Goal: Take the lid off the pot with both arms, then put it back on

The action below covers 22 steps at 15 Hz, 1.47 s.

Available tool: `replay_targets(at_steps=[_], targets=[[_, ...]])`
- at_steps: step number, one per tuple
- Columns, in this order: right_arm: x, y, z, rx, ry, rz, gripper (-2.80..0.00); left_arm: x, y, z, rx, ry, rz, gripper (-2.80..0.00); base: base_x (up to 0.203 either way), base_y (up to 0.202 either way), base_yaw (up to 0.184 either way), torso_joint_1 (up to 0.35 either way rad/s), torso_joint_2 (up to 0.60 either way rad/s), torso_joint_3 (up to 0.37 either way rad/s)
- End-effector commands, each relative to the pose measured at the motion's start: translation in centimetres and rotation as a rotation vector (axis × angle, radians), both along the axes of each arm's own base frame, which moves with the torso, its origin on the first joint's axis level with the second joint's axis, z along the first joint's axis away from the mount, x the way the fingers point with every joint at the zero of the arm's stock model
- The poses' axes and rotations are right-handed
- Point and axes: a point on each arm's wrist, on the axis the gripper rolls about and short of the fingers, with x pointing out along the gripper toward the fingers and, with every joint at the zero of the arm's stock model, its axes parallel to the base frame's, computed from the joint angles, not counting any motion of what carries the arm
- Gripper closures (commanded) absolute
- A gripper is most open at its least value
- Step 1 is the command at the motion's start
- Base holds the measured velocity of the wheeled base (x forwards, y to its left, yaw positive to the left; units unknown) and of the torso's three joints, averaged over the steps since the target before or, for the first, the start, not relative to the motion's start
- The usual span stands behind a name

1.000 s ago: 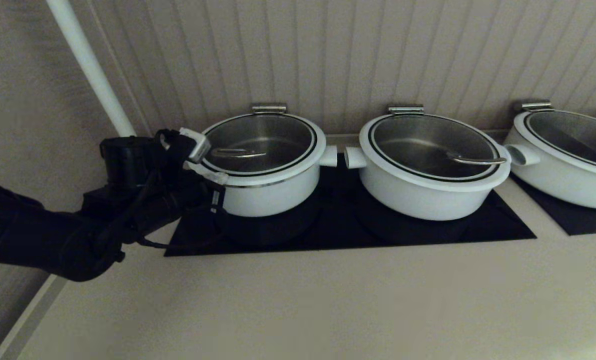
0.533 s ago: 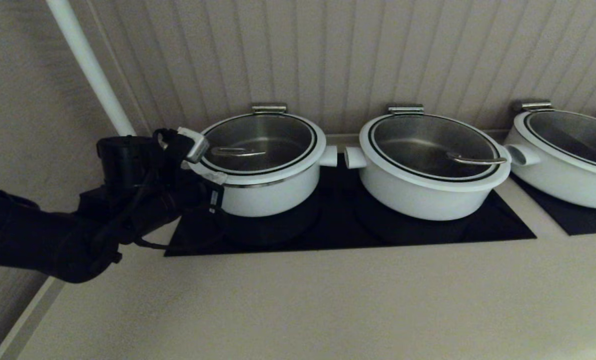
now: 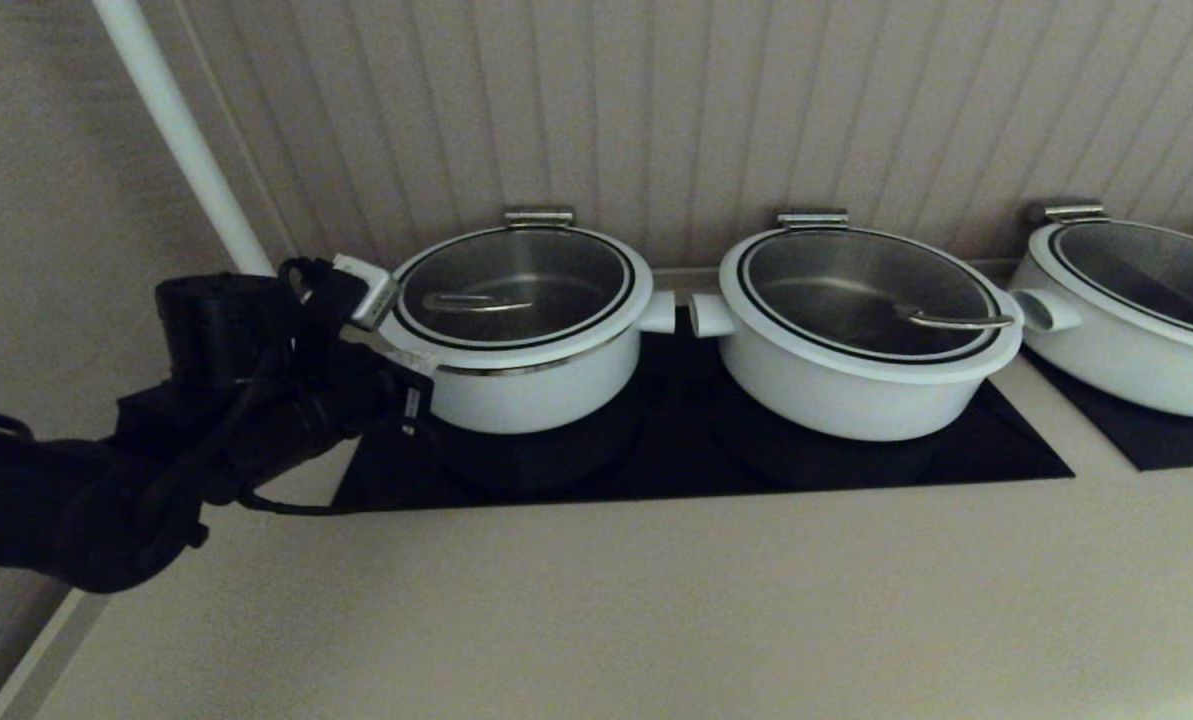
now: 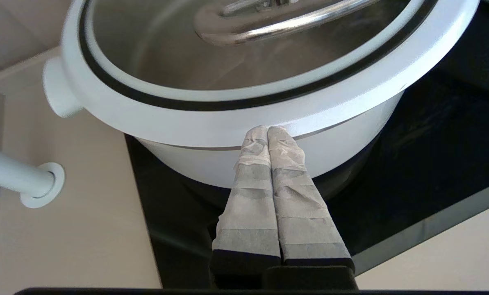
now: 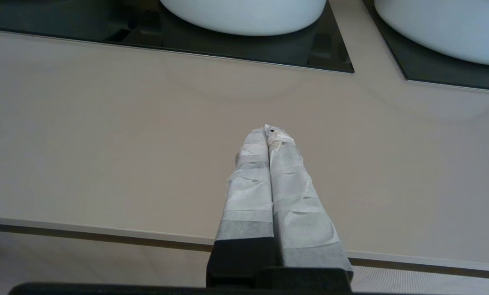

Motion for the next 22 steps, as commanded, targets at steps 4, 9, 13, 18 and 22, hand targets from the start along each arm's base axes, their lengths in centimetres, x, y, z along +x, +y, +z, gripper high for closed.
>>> replay_targets(at_steps=[4,9,13,18,22], targets=[[0.0,0.0,0.0,0.0,0.0,0.002,0.0,-2.1,0.6,0.5,-0.002,-0.011,0.001,0.0,0.0,0.0,0.0,0.0,0.0,0.0],[0.0,0.0,0.0,0.0,-0.001,0.001,0.0,-4.6,1.5,1.0,-0.004,-0.027,0.044,0.0,0.0,0.0,0.0,0.0,0.0,0.0],[0.0,0.0,0.0,-0.001,0.001,0.001,0.0,-6.8,2.6,1.1,-0.005,-0.033,0.074,0.0,0.0,0.0,0.0,0.0,0.0,0.0],[0.0,0.0,0.0,-0.001,-0.001,0.002,0.0,-9.9,4.3,1.2,-0.008,-0.06,0.116,0.0,0.0,0.0,0.0,0.0,0.0,0.0],[0.0,0.0,0.0,-0.001,0.0,0.001,0.0,-11.3,4.7,1.6,-0.016,-0.087,0.118,0.0,0.0,0.0,0.0,0.0,0.0,0.0]])
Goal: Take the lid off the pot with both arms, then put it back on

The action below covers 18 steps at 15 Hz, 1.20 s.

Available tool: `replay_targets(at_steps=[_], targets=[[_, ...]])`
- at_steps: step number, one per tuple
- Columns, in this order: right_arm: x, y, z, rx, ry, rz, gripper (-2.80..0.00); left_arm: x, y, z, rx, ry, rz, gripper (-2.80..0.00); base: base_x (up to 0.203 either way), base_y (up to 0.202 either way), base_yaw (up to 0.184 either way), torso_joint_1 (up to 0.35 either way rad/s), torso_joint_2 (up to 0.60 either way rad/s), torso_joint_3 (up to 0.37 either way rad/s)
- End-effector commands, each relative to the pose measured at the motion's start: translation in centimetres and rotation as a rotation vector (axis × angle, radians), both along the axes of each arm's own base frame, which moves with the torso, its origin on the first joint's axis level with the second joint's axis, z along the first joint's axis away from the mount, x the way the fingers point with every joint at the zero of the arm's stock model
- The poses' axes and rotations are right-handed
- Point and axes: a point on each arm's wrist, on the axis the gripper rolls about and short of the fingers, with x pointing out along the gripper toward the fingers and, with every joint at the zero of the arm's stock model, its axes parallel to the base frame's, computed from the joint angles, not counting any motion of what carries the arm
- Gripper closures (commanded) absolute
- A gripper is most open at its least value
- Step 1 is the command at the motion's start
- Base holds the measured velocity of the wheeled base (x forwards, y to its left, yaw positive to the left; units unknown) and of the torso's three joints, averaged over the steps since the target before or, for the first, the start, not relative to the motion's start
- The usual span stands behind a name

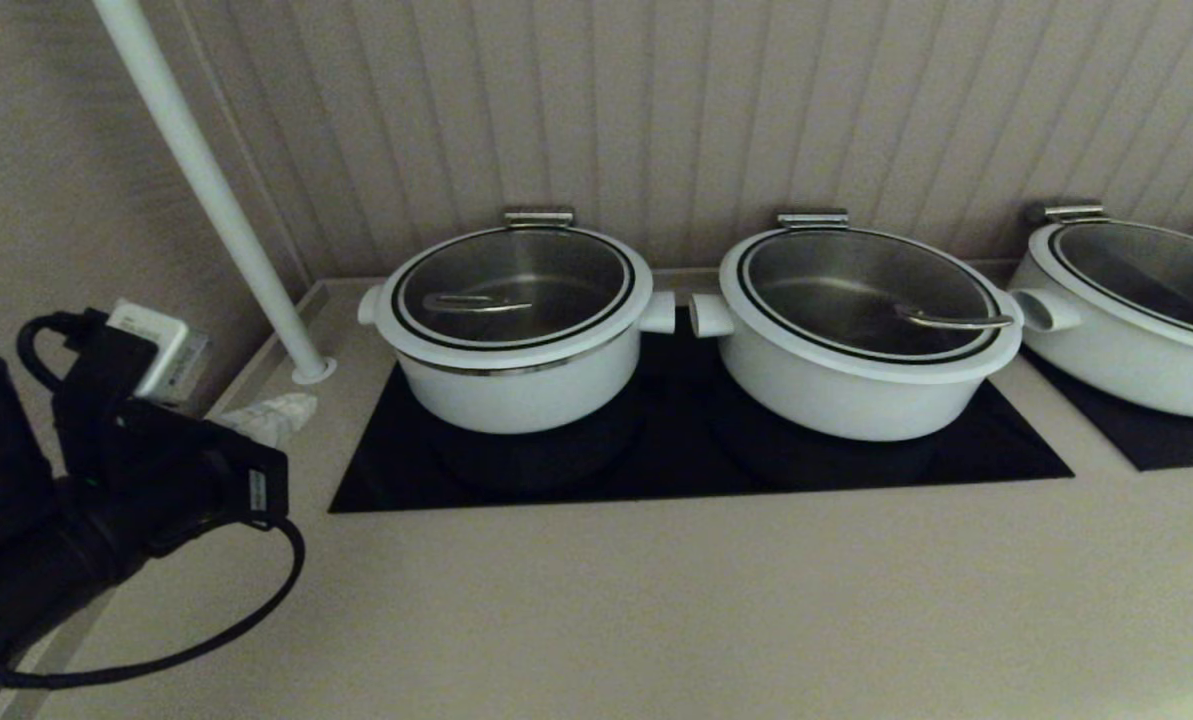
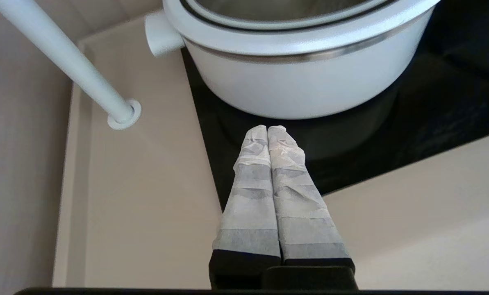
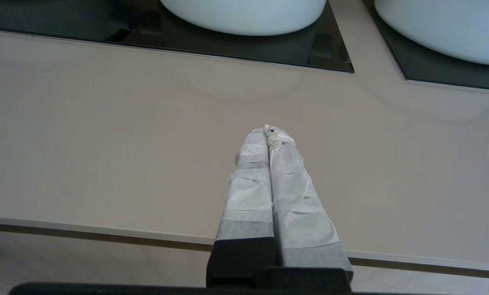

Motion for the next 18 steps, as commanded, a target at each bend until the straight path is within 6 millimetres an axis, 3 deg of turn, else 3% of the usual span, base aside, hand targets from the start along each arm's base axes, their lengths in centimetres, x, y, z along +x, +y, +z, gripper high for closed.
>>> replay_targets(at_steps=[1,6,10,13,18], targets=[[0.0,0.0,0.0,0.0,0.0,0.0,0.0,-1.0,0.2,0.9,-0.009,-0.049,0.0,0.0,0.0,0.0,0.0,0.0,0.0,0.0],[0.0,0.0,0.0,-0.001,0.0,0.001,0.0,-2.7,0.6,1.8,-0.023,-0.112,-0.001,0.0,0.0,0.0,0.0,0.0,0.0,0.0],[0.0,0.0,0.0,0.0,0.0,0.003,0.0,-4.3,1.9,1.5,-0.03,-0.132,0.055,0.0,0.0,0.0,0.0,0.0,0.0,0.0],[0.0,0.0,0.0,-0.002,0.0,0.0,0.0,-6.6,2.7,0.6,-0.027,-0.146,0.089,0.0,0.0,0.0,0.0,0.0,0.0,0.0],[0.0,0.0,0.0,-0.002,-0.001,0.0,0.0,-11.3,3.6,-3.2,-0.021,-0.14,0.122,0.0,0.0,0.0,0.0,0.0,0.0,0.0]])
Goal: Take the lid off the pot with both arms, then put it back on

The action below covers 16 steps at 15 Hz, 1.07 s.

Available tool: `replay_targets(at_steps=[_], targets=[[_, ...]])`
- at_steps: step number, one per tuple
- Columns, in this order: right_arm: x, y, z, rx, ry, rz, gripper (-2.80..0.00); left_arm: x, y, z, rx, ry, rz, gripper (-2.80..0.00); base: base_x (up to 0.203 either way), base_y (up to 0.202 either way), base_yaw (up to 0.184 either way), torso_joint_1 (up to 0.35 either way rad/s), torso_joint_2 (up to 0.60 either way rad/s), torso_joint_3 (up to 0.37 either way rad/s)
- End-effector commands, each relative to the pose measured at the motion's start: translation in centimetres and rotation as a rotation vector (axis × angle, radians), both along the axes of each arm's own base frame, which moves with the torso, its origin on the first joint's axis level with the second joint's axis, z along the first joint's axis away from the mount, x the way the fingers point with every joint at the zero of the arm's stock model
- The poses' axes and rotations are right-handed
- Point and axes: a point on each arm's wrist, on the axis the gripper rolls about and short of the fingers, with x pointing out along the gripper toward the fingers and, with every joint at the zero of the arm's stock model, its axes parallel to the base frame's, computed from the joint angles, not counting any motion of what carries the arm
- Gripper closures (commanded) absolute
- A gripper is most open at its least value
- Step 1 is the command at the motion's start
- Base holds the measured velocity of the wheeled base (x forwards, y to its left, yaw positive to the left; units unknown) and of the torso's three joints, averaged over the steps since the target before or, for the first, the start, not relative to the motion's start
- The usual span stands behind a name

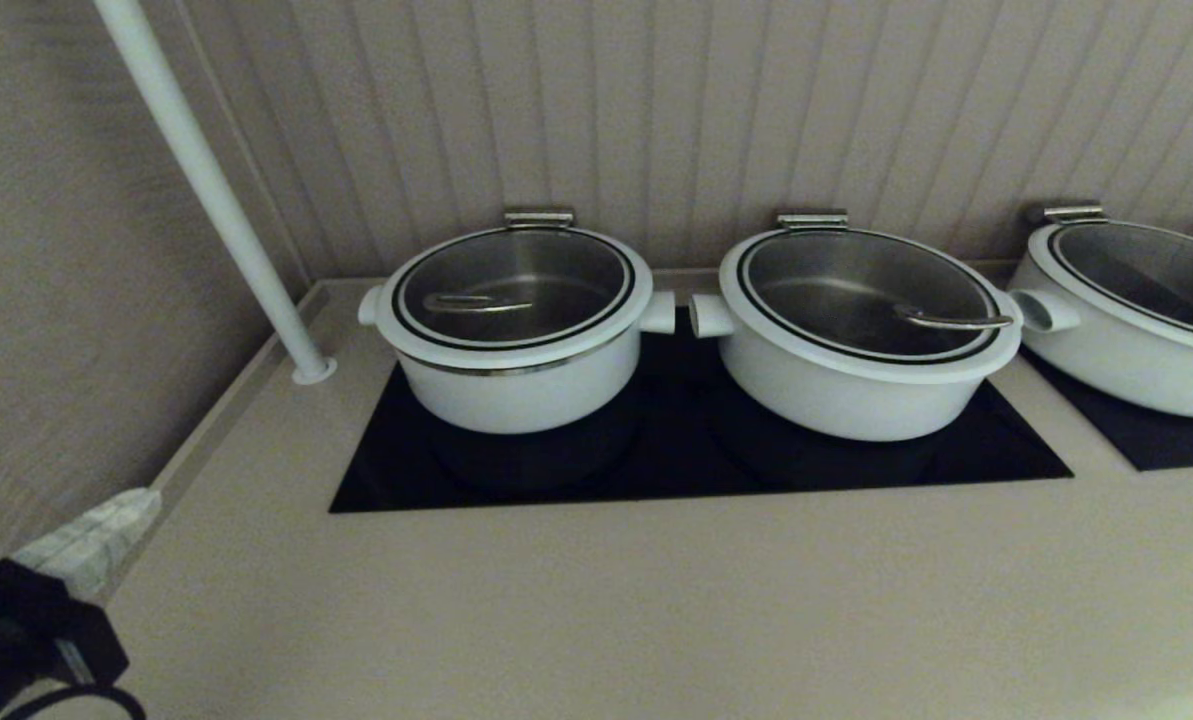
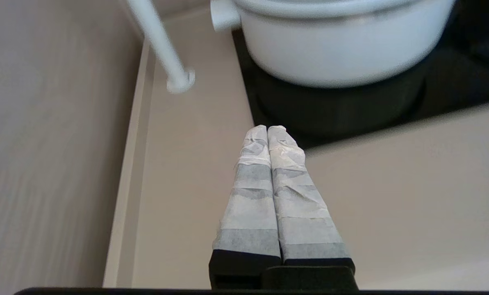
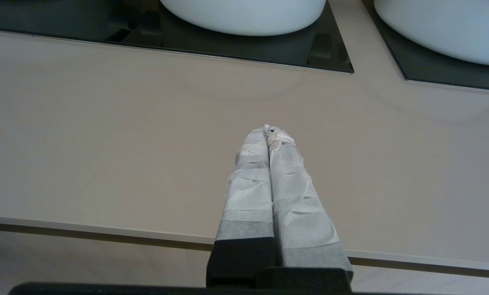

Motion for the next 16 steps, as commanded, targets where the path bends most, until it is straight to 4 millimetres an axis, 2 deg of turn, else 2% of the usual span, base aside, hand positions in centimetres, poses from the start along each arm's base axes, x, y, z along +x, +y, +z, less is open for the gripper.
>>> replay_targets(at_steps=[1,10,12,16], targets=[[0.0,0.0,0.0,0.0,-0.001,0.002,0.0,-2.5,0.3,-1.4,-0.002,-0.037,0.007,0.0,0.0,0.0,0.0,0.0,0.0,0.0],[0.0,0.0,0.0,0.0,-0.001,0.0,0.0,-9.2,0.8,-5.5,-0.009,-0.033,0.083,0.0,0.0,0.0,0.0,0.0,0.0,0.0],[0.0,0.0,0.0,0.0,0.0,0.001,0.0,-9.7,0.8,-6.3,-0.005,-0.004,0.09,0.0,0.0,0.0,0.0,0.0,0.0,0.0],[0.0,0.0,0.0,0.0,0.0,0.0,0.0,-10.7,0.8,-6.9,-0.006,-0.059,0.071,0.0,0.0,0.0,0.0,0.0,0.0,0.0]])
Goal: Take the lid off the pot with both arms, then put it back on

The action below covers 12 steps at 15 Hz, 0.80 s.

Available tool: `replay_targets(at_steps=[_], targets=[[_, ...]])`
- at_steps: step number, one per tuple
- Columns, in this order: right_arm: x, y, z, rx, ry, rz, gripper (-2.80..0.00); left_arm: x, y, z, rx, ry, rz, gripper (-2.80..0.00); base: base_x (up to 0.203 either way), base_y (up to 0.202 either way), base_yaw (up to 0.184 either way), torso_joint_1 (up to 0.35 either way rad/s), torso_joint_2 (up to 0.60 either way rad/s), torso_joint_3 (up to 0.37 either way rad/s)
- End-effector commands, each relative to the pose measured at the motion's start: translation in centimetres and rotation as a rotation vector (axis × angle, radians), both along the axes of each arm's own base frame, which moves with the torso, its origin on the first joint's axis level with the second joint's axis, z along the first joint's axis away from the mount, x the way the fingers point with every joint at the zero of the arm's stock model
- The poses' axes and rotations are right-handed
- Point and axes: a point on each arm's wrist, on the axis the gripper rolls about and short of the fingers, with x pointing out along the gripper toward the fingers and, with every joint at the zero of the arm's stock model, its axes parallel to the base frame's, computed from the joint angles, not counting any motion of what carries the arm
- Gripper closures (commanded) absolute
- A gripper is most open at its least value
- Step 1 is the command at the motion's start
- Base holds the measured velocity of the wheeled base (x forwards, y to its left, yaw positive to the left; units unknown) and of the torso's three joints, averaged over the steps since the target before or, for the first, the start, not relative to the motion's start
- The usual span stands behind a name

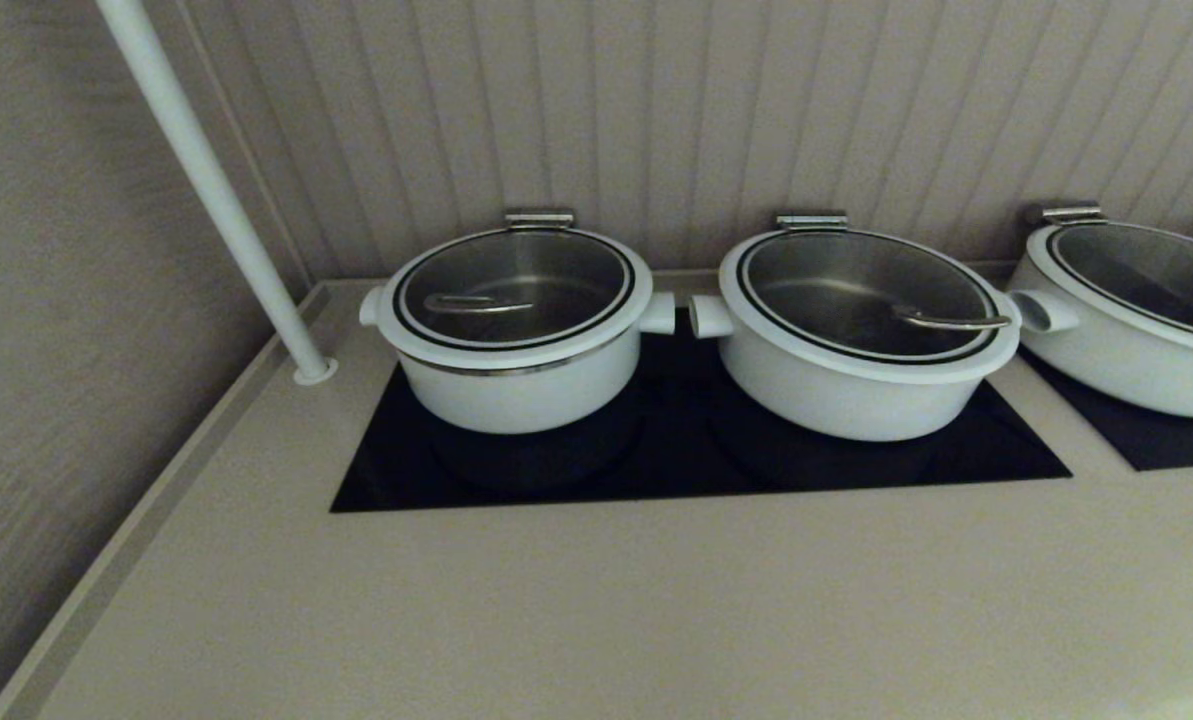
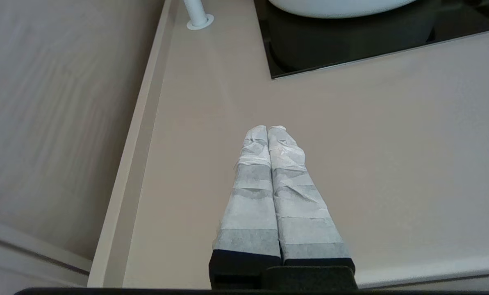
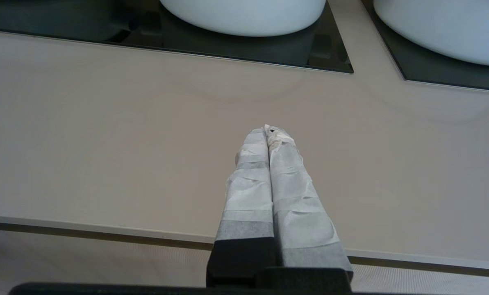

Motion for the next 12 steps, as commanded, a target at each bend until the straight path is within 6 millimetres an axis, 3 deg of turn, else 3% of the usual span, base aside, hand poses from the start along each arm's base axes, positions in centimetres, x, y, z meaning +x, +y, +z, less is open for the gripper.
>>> replay_targets(at_steps=[1,12], targets=[[0.0,0.0,0.0,-0.001,0.0,0.001,0.0,-0.9,0.0,-0.5,0.003,-0.057,-0.003,0.0,0.0,0.0,0.0,0.0,0.0,0.0],[0.0,0.0,0.0,-0.001,0.0,0.002,0.0,-1.4,0.0,-1.6,-0.093,-0.042,0.003,0.0,0.0,0.0,0.0,0.0,0.0,0.0]])
